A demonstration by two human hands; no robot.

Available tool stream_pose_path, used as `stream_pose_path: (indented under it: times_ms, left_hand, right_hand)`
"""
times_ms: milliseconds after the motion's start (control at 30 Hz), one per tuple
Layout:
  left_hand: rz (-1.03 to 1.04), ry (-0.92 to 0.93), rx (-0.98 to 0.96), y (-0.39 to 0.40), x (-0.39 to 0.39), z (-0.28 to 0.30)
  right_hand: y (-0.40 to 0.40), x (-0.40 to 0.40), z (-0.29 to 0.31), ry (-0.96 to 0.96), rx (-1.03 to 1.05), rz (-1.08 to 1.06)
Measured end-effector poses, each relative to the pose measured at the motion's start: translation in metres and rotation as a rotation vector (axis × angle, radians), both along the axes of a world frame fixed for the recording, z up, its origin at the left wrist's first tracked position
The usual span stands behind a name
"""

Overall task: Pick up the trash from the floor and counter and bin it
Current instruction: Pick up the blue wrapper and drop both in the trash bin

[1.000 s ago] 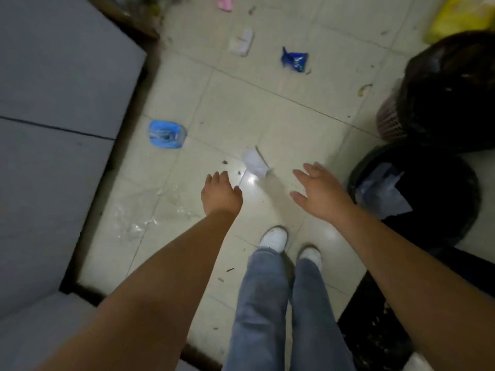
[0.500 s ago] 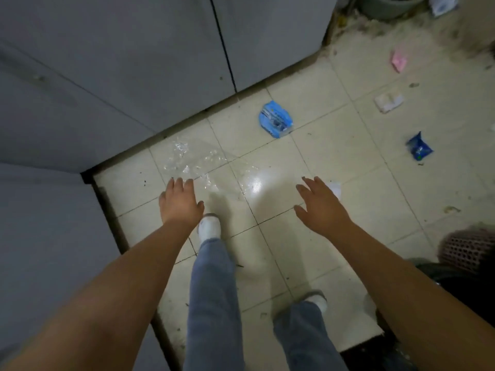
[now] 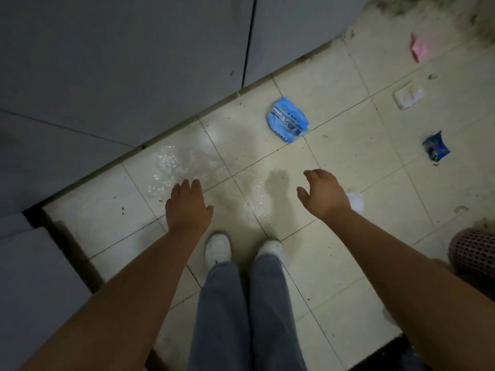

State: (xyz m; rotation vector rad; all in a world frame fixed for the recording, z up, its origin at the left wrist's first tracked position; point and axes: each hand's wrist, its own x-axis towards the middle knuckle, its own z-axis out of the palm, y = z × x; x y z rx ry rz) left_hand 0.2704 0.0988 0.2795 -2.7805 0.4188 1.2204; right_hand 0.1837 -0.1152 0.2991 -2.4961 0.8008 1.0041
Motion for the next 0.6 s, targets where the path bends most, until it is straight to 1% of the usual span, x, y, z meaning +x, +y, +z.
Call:
stream_pose_path:
  times_ms: [133,167,300,433,533,600]
  left_hand:
    - [-0.084,0.03,0.001,-0.012,0.015,-0.087]
    - [-0.103,0.029,0.001,-0.015,0.017,-0.111]
    - [-0.124,0.004,0.024,-0.018,0.021,-0.204]
    - [-0.053,-0.042,0.017,-0.012,0.014,-0.283]
    - [0.005,-0.09,-0.137,-0.008,0.008,-0.32]
    - [-0.034,-0.116,-0.161,-0.006,0.009,-0.331]
  right_hand:
    - [-0.008,0.028,-0.08,0.067,-0.094,0.185]
    - [-0.01,0.036,-0.103,0.058,-0.115,0.198]
    - [-0.018,0.063,-0.196,-0.008,-0.208,0.106]
    - [-0.028,0.083,-0.275,-0.122,-0.278,0.076]
    - [-0.039,0.101,-0.312,-0.231,-0.328,0.05]
    - [-0.047,0.114,-0.329,-0.251,-0.359,-0.012]
